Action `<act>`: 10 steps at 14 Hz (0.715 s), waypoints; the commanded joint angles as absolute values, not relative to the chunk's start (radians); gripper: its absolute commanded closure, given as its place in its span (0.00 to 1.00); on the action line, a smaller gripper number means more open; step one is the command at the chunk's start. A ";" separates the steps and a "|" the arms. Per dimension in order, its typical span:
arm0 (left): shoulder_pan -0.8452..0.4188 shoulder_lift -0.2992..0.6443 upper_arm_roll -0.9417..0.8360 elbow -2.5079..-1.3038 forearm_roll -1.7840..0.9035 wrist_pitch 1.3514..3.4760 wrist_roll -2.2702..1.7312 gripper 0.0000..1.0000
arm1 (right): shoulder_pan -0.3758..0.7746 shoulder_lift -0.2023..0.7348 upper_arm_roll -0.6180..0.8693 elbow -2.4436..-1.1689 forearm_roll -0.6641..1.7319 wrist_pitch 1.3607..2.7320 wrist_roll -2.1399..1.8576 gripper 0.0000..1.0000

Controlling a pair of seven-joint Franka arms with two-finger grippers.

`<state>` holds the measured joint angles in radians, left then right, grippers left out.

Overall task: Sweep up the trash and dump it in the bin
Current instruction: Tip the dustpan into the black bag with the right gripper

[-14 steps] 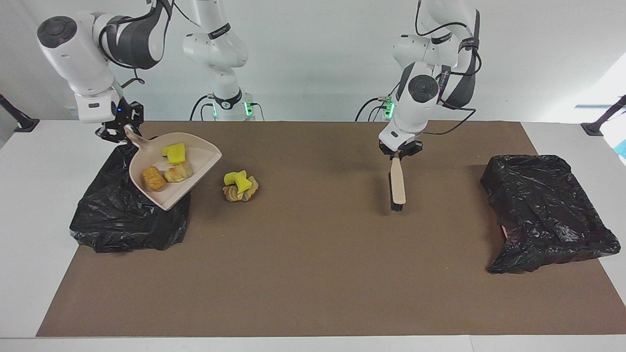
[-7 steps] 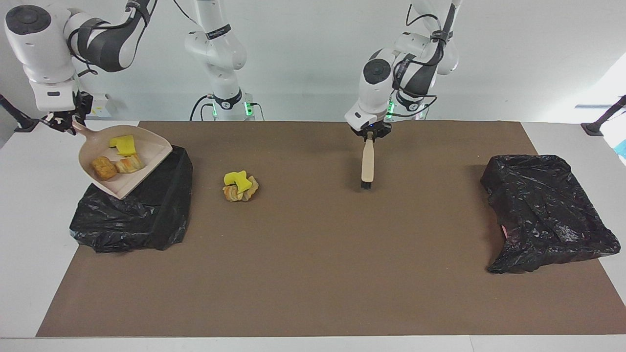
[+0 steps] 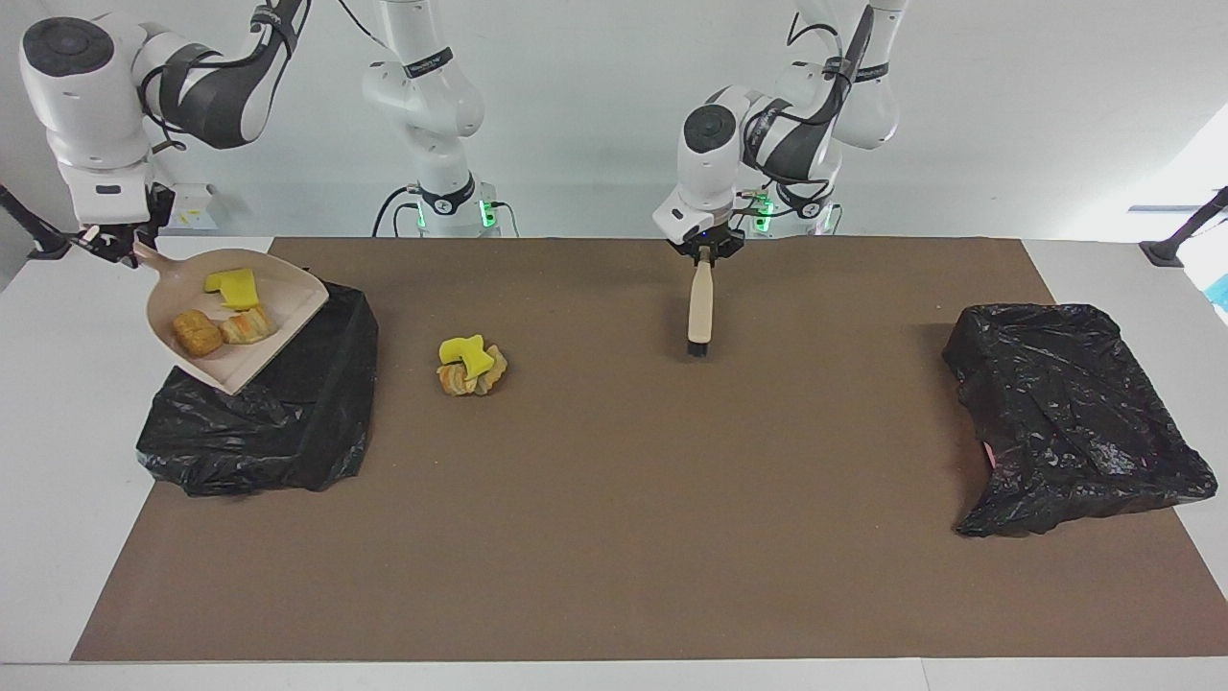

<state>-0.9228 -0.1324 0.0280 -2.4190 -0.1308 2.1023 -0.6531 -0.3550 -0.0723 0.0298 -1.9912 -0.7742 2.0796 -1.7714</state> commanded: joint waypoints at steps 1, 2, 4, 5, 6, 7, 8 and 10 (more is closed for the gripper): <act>-0.943 -0.150 0.043 -2.457 -0.161 2.132 -0.666 1.00 | -0.368 -0.077 0.028 -2.002 -0.807 2.154 -1.896 1.00; -0.951 -0.150 0.043 -2.467 -0.167 2.141 -0.666 1.00 | -0.362 -0.077 0.028 -2.003 -0.814 2.157 -1.905 1.00; -0.954 -0.150 0.044 -2.467 -0.169 2.138 -0.667 0.92 | -0.357 -0.074 0.028 -2.002 -0.880 2.178 -1.872 1.00; -0.953 -0.150 0.044 -2.467 -0.169 2.137 -0.667 0.82 | -0.359 -0.074 0.028 -2.002 -0.893 2.177 -1.861 1.00; -0.953 -0.150 0.044 -2.465 -0.169 2.135 -0.667 0.76 | -0.357 -0.075 0.028 -2.002 -0.893 2.166 -1.850 1.00; -0.951 -0.150 0.046 -2.464 -0.169 2.134 -0.667 0.59 | -0.356 -0.081 0.032 -2.003 -0.896 2.155 -1.827 1.00; -0.950 -0.147 0.046 -2.461 -0.169 2.132 -0.669 0.01 | -0.354 -0.086 0.037 -2.002 -0.897 2.129 -1.813 1.00; -0.942 -0.143 0.048 -2.451 -0.170 2.132 -0.672 0.00 | -0.295 -0.095 0.037 -1.994 -0.978 2.047 -1.761 1.00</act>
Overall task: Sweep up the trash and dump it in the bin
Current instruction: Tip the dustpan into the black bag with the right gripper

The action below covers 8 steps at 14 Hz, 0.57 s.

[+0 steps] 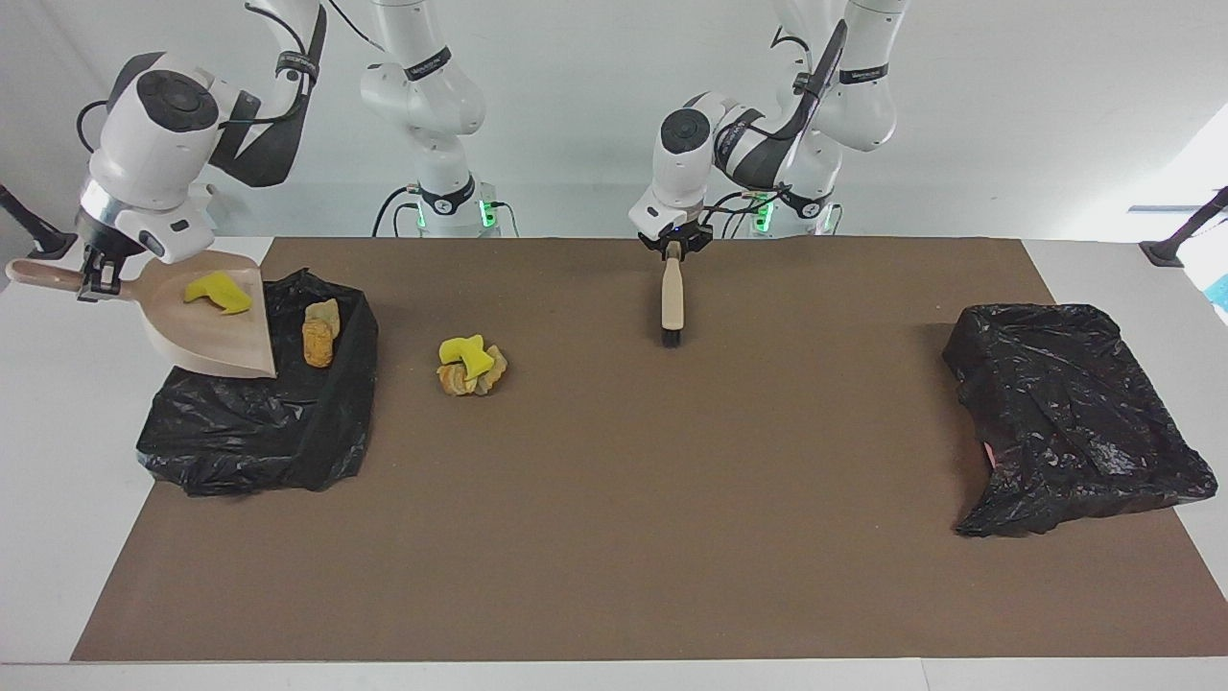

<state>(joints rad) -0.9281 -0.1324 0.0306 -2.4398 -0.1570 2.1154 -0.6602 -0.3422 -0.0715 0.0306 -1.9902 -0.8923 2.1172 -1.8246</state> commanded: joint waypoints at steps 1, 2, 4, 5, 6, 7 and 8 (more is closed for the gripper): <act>-0.937 -0.146 0.051 -2.447 -0.169 2.128 -0.669 0.00 | -0.269 -0.104 0.041 -1.994 -1.041 1.989 -1.726 1.00; -0.924 -0.144 0.051 -2.430 -0.169 2.123 -0.661 0.00 | -0.223 -0.109 0.046 -2.002 -1.064 1.946 -1.692 1.00; -0.870 -0.144 0.051 -2.412 -0.169 2.117 -0.652 0.00 | -0.155 -0.088 0.044 -2.014 -1.129 1.873 -1.591 1.00; -0.842 -0.144 0.052 -2.399 -0.167 2.117 -0.650 0.00 | -0.149 -0.071 0.044 -2.014 -1.141 1.875 -1.569 1.00; -0.806 -0.144 0.052 -2.382 -0.161 2.117 -0.646 0.00 | -0.149 -0.063 0.044 -2.014 -1.144 1.884 -1.569 1.00; -0.772 -0.144 0.052 -2.366 -0.155 2.118 -0.614 0.00 | -0.149 -0.063 0.044 -2.011 -1.153 1.881 -1.568 1.00; -0.718 -0.140 0.052 -2.343 -0.155 2.117 -0.547 0.00 | -0.146 -0.063 0.044 -2.008 -1.179 1.873 -1.562 1.00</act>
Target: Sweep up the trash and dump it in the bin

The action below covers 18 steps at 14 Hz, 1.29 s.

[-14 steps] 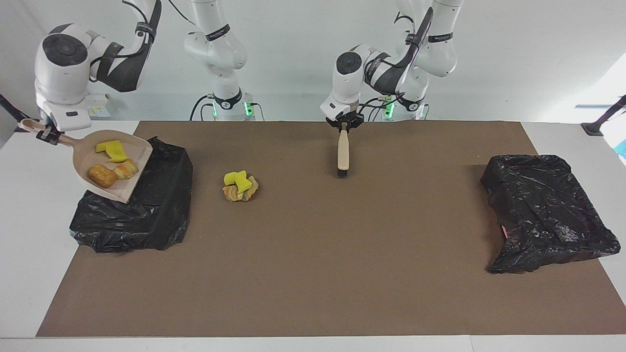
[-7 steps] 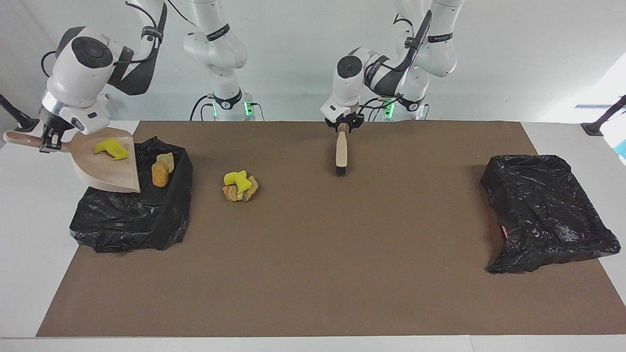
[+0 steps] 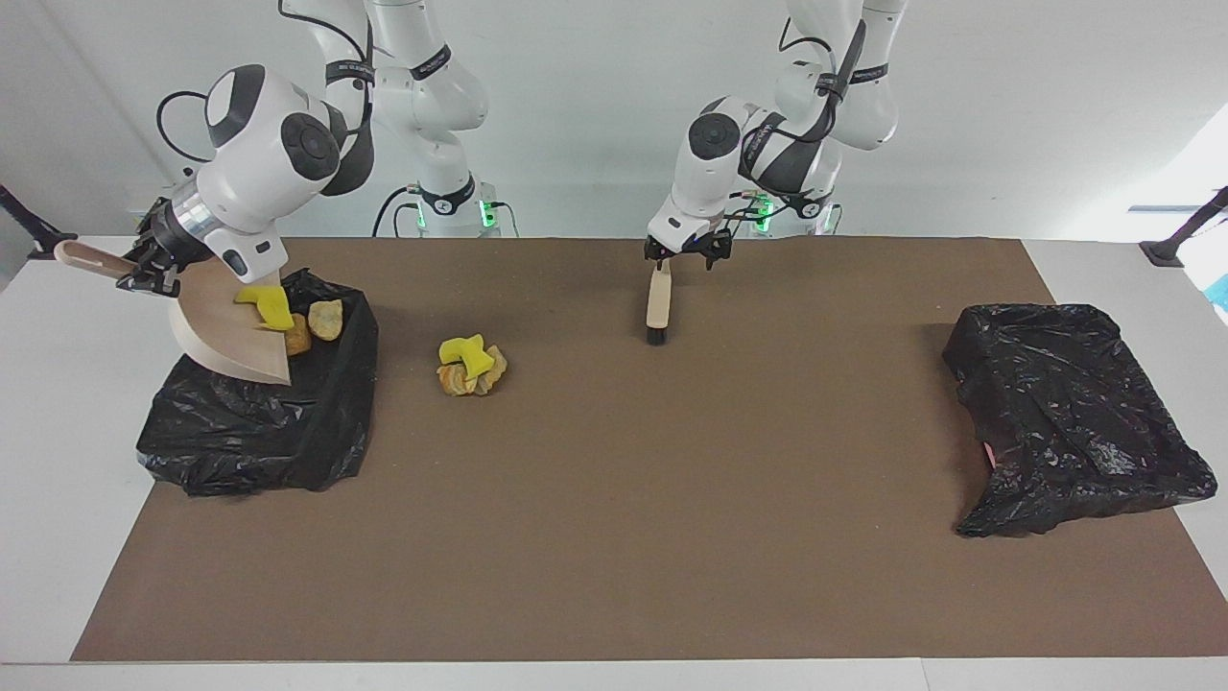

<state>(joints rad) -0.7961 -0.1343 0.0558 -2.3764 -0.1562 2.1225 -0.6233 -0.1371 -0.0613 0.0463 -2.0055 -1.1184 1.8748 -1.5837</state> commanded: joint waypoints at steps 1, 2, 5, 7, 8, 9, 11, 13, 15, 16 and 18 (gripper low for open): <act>-0.668 -0.123 0.052 -2.317 -0.155 2.117 -0.450 0.00 | -0.143 -0.060 0.046 -2.005 -1.212 1.870 -1.562 1.00; -0.617 -0.100 0.054 -2.277 -0.155 2.109 -0.357 0.00 | -0.137 -0.061 0.045 -2.005 -1.229 1.855 -1.552 1.00; -0.467 -0.048 0.054 -2.185 -0.155 2.094 -0.172 0.00 | -0.088 -0.069 0.046 -1.982 -1.259 1.734 -1.528 1.00; -0.369 -0.048 0.054 -2.129 -0.152 2.092 -0.088 0.00 | -0.078 -0.083 0.046 -1.931 -1.258 1.684 -1.566 1.00; -0.315 -0.048 0.054 -2.097 -0.144 2.089 -0.059 0.00 | -0.078 -0.092 0.048 -1.907 -1.255 1.684 -1.594 1.00; -0.283 -0.046 0.054 -2.071 -0.127 2.073 -0.014 0.00 | -0.078 -0.094 0.048 -1.872 -1.250 1.680 -1.620 1.00; -0.226 -0.046 0.054 -2.013 -0.103 2.025 0.096 0.00 | -0.072 -0.104 0.052 -1.794 -1.212 1.617 -1.641 1.00; -0.157 -0.046 0.054 -1.964 -0.103 1.981 0.158 0.00 | -0.068 -0.109 0.086 -1.708 -1.087 1.524 -1.583 1.00; -0.095 -0.045 0.054 -1.902 -0.103 1.912 0.199 0.00 | -0.067 -0.110 0.164 -1.675 -0.991 1.404 -1.418 1.00; -0.062 -0.041 0.054 -1.872 -0.103 1.882 0.202 0.00 | -0.067 -0.110 0.199 -1.661 -0.901 1.346 -1.288 1.00; -0.014 -0.019 0.055 -1.810 -0.101 1.829 0.201 0.00 | -0.067 -0.130 0.219 -1.666 -0.688 1.298 -1.049 1.00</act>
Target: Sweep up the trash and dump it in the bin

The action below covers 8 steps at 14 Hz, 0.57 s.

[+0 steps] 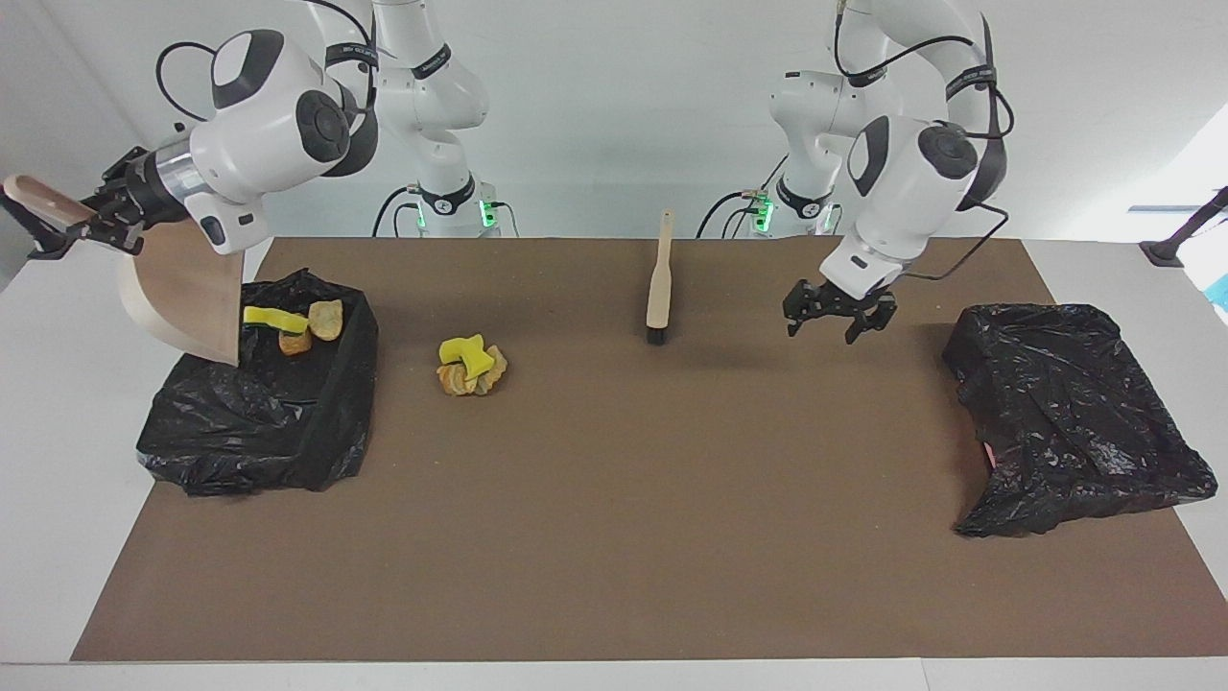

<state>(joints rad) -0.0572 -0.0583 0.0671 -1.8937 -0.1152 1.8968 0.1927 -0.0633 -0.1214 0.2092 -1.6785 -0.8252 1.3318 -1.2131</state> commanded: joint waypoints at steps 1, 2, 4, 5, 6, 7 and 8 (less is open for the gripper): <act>0.001 -0.012 0.055 -1.781 -0.100 1.804 0.189 0.00 | -0.067 -0.136 0.219 -1.670 -0.587 1.299 -0.954 1.00; 0.018 -0.014 0.055 -1.749 -0.094 1.777 0.183 0.00 | -0.066 -0.138 0.222 -1.671 -0.489 1.308 -0.845 1.00; 0.008 -0.015 0.054 -1.659 -0.022 1.680 0.119 0.00 | -0.011 -0.124 0.241 -1.672 -0.367 1.337 -0.575 1.00; 0.000 -0.017 0.051 -1.622 -0.014 1.620 0.065 0.00 | 0.029 -0.108 0.241 -1.674 -0.301 1.360 -0.396 1.00; -0.002 -0.026 0.046 -1.600 -0.009 1.582 0.046 0.00 | 0.052 -0.088 0.241 -1.675 -0.222 1.402 -0.230 1.00; -0.002 -0.034 0.043 -1.597 -0.011 1.562 0.045 0.00 | 0.076 -0.063 0.242 -1.674 -0.189 1.435 -0.107 1.00; -0.005 -0.052 0.038 -1.606 -0.011 1.552 0.044 0.00 | 0.124 -0.025 0.241 -1.672 -0.172 1.474 -0.009 1.00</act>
<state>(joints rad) 0.0047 -0.0453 0.0434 -1.6284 -0.0332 1.5989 0.0720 0.0765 -0.0849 0.2415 -1.6811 -0.2218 1.4180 -0.2284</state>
